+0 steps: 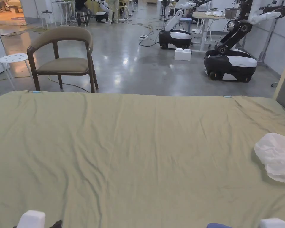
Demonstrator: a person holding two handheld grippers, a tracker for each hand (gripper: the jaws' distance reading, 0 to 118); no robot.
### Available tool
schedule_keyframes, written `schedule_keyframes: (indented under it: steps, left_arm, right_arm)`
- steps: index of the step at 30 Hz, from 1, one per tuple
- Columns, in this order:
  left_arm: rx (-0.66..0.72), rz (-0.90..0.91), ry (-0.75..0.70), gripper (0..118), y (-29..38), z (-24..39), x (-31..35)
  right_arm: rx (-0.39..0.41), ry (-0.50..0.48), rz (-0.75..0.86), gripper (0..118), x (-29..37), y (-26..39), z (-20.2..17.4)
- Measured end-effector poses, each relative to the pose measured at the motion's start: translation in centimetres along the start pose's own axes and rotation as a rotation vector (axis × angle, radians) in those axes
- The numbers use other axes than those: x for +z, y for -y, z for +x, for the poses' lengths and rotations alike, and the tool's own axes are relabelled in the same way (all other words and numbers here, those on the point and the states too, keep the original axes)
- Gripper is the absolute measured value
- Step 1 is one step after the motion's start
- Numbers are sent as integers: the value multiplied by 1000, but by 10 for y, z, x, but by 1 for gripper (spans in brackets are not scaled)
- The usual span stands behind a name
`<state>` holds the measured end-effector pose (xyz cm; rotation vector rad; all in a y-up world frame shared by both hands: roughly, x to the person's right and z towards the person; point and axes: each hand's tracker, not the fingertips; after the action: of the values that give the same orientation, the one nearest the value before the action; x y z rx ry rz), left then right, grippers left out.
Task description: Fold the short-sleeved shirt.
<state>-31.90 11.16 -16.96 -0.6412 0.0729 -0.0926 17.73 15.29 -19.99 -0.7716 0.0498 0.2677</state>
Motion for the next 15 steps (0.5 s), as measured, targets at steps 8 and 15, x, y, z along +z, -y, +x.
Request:
schedule_keyframes:
  steps: [8, 15]
  left_arm:
    - [23, 228, -64, 44, -60, 37, 1]
    - [129, 394, -157, 43, -87, 46, 19]
  right_arm:
    - [-140, -37, 373, 77, -4, -58, -54]
    - [-180, -18, 653, 53, 7, -88, -88]
